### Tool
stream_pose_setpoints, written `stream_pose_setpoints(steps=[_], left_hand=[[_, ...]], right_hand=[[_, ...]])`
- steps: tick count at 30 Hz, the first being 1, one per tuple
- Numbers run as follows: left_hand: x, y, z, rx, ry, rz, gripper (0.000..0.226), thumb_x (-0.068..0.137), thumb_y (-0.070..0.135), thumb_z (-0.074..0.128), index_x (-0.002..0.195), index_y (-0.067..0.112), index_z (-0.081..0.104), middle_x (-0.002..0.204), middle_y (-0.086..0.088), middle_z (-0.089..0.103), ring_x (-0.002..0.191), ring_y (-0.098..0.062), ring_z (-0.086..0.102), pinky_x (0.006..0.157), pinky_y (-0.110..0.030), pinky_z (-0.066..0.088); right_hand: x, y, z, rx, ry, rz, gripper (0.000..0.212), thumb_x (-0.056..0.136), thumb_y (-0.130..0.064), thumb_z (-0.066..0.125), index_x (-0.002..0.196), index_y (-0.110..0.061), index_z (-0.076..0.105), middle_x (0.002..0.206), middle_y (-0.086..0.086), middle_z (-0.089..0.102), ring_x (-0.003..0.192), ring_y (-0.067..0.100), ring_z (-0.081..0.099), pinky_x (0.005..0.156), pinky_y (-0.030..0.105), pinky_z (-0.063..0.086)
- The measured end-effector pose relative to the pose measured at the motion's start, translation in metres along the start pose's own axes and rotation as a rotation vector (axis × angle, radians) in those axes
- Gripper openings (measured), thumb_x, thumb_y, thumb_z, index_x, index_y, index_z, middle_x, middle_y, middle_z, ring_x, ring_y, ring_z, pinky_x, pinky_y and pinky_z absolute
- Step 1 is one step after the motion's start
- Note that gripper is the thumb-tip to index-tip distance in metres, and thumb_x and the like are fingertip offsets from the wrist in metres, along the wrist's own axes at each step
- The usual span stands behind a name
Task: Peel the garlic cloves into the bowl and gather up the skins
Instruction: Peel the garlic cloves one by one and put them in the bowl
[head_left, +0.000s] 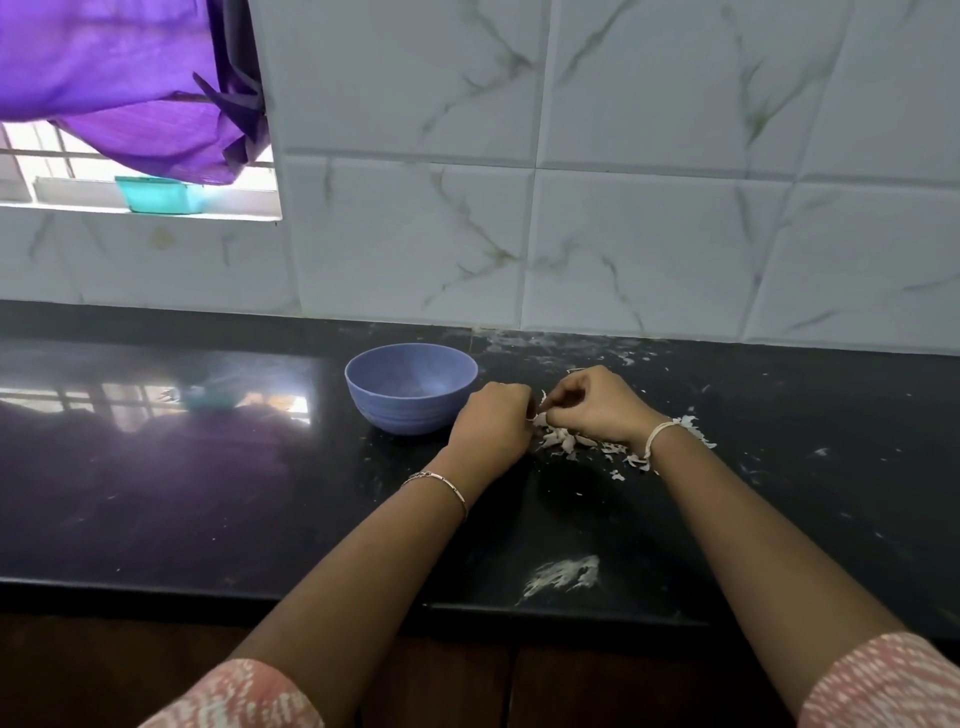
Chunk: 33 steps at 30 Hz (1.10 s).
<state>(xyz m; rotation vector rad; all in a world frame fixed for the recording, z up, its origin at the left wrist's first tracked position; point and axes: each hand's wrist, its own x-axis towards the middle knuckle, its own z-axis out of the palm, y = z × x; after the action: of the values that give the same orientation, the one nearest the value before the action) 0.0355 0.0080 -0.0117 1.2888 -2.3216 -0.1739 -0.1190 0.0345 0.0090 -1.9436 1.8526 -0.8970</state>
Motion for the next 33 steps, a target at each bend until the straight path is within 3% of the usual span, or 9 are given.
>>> stream_pose_setpoints(steps=[3, 8, 10, 13, 17, 20, 24, 28, 33], left_hand=[[0.004, 0.002, 0.005, -0.054, 0.033, -0.006, 0.018, 0.093, 0.028, 0.059, 0.098, 0.013, 0.068, 0.098, -0.013, 0.068, 0.091, -0.033, 0.064, 0.080, -0.044, 0.054], [0.013, 0.002, 0.007, -0.231, -0.009, -0.061, 0.018, 0.094, 0.027, 0.060, 0.095, 0.013, 0.071, 0.091, -0.011, 0.073, 0.082, -0.027, 0.068, 0.074, -0.034, 0.054], [0.017, 0.001, 0.007, -0.388, -0.063, -0.079, 0.018, 0.095, 0.026, 0.061, 0.085, 0.014, 0.069, 0.083, -0.007, 0.074, 0.066, -0.019, 0.067, 0.064, -0.029, 0.054], [0.016, 0.007, 0.003, -0.763, -0.188, -0.139, 0.018, 0.098, 0.017, 0.058, 0.084, 0.008, 0.064, 0.076, -0.005, 0.070, 0.042, -0.007, 0.054, 0.041, -0.018, 0.042], [0.015, 0.010, -0.001, -1.116, -0.300, -0.221, 0.018, 0.100, 0.014, 0.053, 0.087, 0.008, 0.065, 0.080, -0.003, 0.069, 0.043, -0.004, 0.052, 0.039, -0.013, 0.035], [0.016, 0.009, -0.001, -1.239, -0.349, -0.295, 0.016, 0.098, 0.017, 0.055, 0.095, 0.008, 0.067, 0.081, -0.002, 0.071, 0.046, -0.004, 0.053, 0.040, -0.012, 0.034], [0.017, 0.009, 0.002, -1.157, -0.312, -0.301, 0.013, 0.094, 0.013, 0.057, 0.087, 0.007, 0.067, 0.077, -0.004, 0.070, 0.046, -0.007, 0.051, 0.041, -0.014, 0.036], [0.018, 0.013, 0.009, -1.017, -0.262, -0.240, 0.013, 0.091, 0.008, 0.060, 0.080, 0.006, 0.067, 0.074, -0.007, 0.068, 0.043, -0.010, 0.049, 0.039, -0.017, 0.036], [0.035, 0.028, 0.012, -0.651, -0.096, -0.098, 0.009, 0.083, 0.018, 0.077, 0.087, 0.011, 0.074, 0.064, 0.007, 0.063, 0.048, 0.000, 0.054, 0.050, -0.015, 0.044]], right_hand=[[-0.001, 0.004, -0.004, 0.145, 0.019, 0.038, 0.010, 0.080, -0.010, 0.070, 0.085, -0.015, 0.078, 0.058, -0.011, 0.065, 0.051, -0.004, 0.054, 0.055, 0.016, 0.040], [-0.007, 0.009, -0.009, 0.416, -0.075, 0.031, 0.022, 0.087, -0.003, 0.068, 0.107, -0.008, 0.073, 0.082, 0.005, 0.067, 0.057, 0.000, 0.052, 0.051, 0.014, 0.040], [-0.007, 0.012, -0.006, 0.472, -0.062, -0.015, 0.022, 0.087, -0.003, 0.070, 0.108, -0.005, 0.072, 0.085, 0.007, 0.067, 0.062, 0.000, 0.056, 0.055, 0.013, 0.043], [-0.006, 0.017, -0.002, 0.600, 0.053, -0.027, 0.008, 0.087, -0.003, 0.069, 0.094, -0.008, 0.070, 0.084, 0.005, 0.070, 0.069, 0.003, 0.065, 0.061, 0.015, 0.047], [-0.007, 0.021, -0.001, 0.802, 0.089, 0.021, 0.005, 0.090, -0.008, 0.065, 0.092, -0.011, 0.068, 0.086, 0.001, 0.071, 0.065, 0.004, 0.062, 0.052, 0.016, 0.040], [-0.008, 0.022, -0.002, 0.887, 0.074, 0.046, 0.006, 0.091, -0.010, 0.063, 0.095, -0.010, 0.068, 0.093, 0.004, 0.073, 0.062, 0.006, 0.057, 0.049, 0.015, 0.038], [-0.009, 0.020, -0.007, 0.962, 0.083, 0.058, 0.008, 0.095, -0.011, 0.057, 0.096, -0.012, 0.065, 0.089, 0.001, 0.073, 0.052, 0.003, 0.049, 0.045, 0.013, 0.035], [-0.012, 0.024, -0.024, 1.076, 0.214, 0.047, 0.013, 0.097, -0.012, 0.054, 0.095, -0.012, 0.067, 0.075, -0.004, 0.060, 0.051, 0.002, 0.041, 0.044, 0.012, 0.032], [-0.013, 0.044, -0.046, 0.846, 0.223, 0.057, 0.019, 0.098, -0.012, 0.055, 0.107, -0.013, 0.071, 0.075, -0.006, 0.056, 0.056, 0.003, 0.042, 0.049, 0.013, 0.036]])
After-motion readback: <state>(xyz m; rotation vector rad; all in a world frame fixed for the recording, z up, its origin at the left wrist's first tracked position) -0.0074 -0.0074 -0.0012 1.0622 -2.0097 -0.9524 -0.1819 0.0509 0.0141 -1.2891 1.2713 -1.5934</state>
